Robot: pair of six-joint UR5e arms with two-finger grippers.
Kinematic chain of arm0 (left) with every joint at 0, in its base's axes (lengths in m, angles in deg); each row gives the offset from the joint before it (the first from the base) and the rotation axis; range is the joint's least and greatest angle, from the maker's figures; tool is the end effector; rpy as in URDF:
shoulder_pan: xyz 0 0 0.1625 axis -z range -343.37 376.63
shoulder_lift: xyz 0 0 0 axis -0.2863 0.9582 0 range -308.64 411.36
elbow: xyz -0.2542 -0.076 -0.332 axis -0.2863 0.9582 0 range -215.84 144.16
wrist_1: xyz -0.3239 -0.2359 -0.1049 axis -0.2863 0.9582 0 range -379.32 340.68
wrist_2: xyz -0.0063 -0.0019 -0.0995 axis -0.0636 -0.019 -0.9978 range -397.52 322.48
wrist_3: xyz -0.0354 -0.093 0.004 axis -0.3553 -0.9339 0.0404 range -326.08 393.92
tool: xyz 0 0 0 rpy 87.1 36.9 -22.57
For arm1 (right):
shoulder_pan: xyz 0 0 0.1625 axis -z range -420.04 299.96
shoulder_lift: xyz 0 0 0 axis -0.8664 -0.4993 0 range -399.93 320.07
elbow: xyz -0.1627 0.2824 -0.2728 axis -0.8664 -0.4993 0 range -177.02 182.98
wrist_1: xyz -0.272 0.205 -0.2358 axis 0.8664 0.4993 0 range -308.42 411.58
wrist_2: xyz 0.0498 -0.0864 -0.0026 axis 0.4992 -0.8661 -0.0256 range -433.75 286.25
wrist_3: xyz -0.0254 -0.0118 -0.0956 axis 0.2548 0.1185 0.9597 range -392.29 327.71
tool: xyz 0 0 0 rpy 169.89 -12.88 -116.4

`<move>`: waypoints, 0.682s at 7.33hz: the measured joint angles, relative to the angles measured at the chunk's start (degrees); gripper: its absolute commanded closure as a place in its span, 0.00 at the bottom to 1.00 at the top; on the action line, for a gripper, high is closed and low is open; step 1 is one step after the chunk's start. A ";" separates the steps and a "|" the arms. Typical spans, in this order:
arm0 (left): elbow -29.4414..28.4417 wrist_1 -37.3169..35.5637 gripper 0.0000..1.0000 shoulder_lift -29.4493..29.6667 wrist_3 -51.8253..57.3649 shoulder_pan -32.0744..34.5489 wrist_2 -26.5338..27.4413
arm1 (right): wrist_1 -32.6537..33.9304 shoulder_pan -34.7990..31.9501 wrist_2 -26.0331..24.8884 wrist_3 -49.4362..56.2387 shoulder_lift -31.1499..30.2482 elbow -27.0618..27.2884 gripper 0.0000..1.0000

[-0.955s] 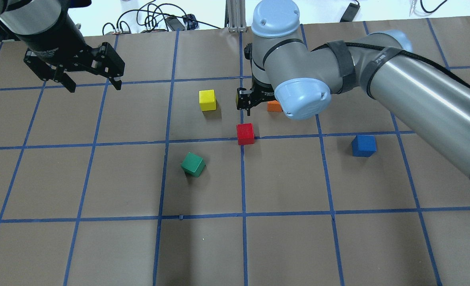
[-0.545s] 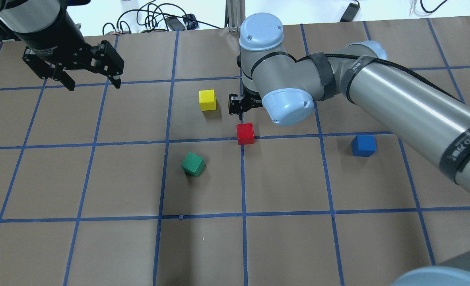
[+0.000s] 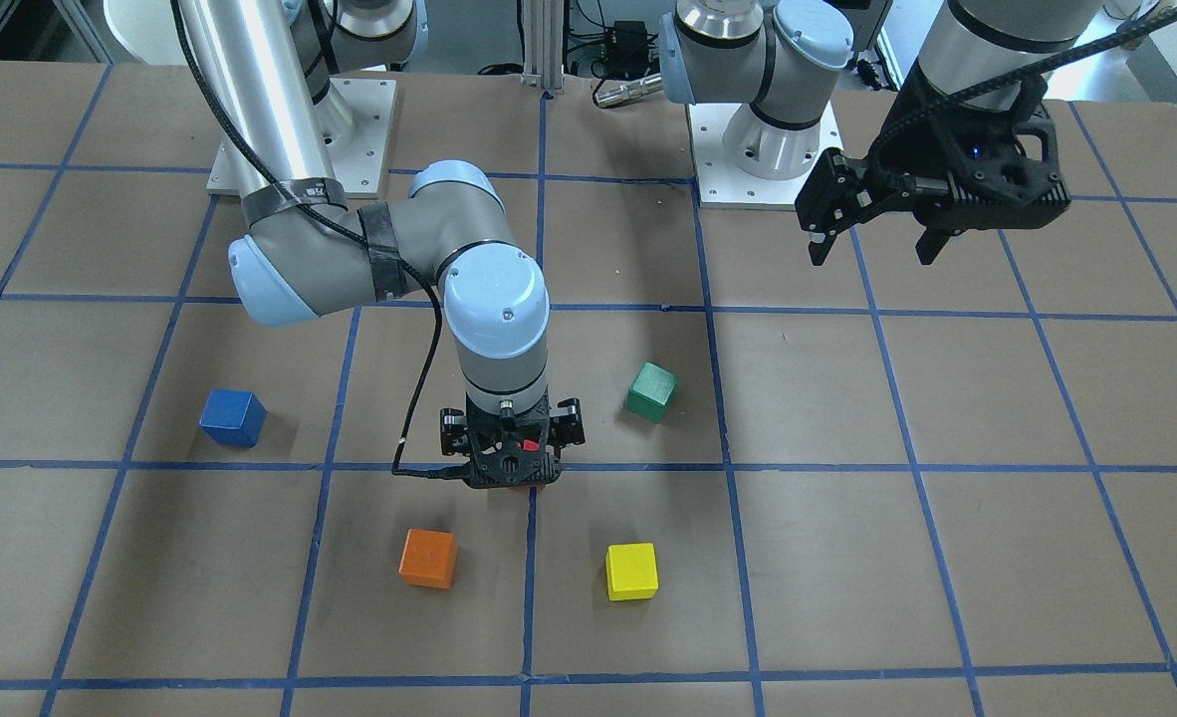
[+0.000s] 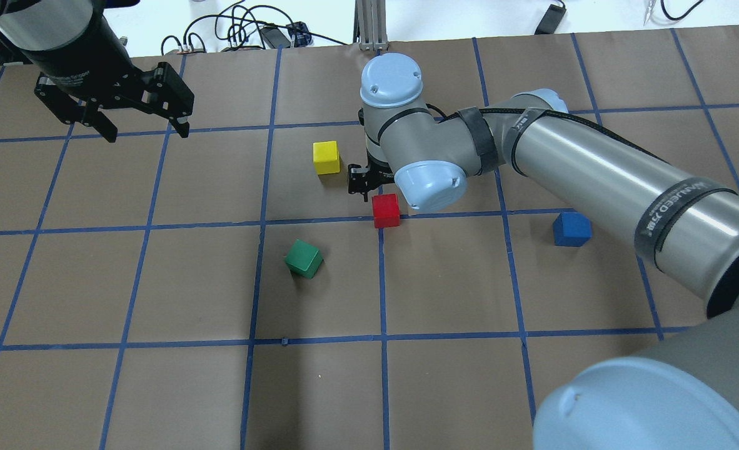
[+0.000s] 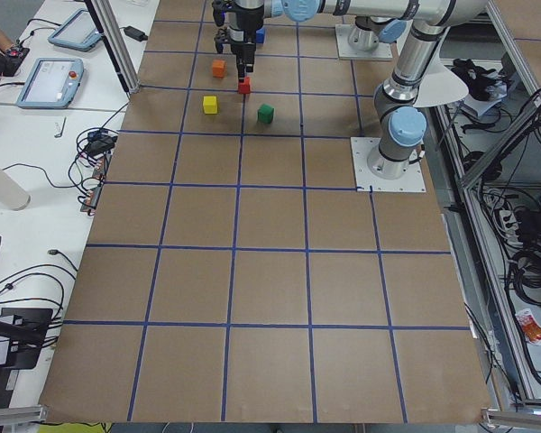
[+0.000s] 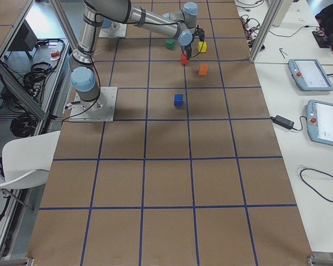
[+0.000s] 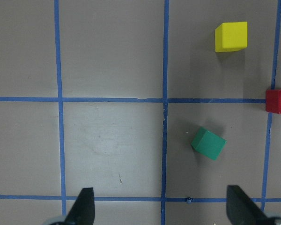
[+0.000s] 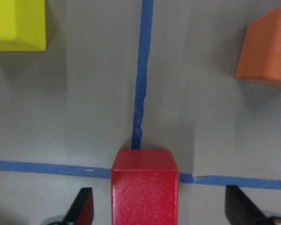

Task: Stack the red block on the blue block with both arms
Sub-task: 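Lower the right gripper onto the red cube and close it, then lift the red cube with the right gripper and carry it over the blue cube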

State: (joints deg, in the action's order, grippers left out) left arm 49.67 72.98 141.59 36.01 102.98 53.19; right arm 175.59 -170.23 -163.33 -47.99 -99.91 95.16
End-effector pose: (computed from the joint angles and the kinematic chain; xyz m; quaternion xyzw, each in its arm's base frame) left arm -0.1002 -0.5032 0.5205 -0.0137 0.9997 -0.0167 0.0071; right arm 0.3491 -0.5614 0.2251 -0.0391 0.9991 -0.0139 0.0083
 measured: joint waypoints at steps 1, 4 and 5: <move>-0.07 0.04 0.00 0.02 -0.02 -0.04 0.03 | 0.10 -0.02 0.49 -0.06 0.61 0.08 0.00; -0.04 0.07 0.00 0.10 0.02 -0.10 -0.01 | 0.18 -0.03 2.25 -0.11 1.57 0.23 0.46; -0.01 0.05 0.00 0.11 0.00 -0.08 -0.03 | 0.17 -0.03 2.36 -0.11 1.63 0.30 0.76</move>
State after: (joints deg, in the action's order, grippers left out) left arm 49.66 73.03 141.70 36.01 102.90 53.16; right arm 175.75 -170.26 -160.96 -48.11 -98.29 95.46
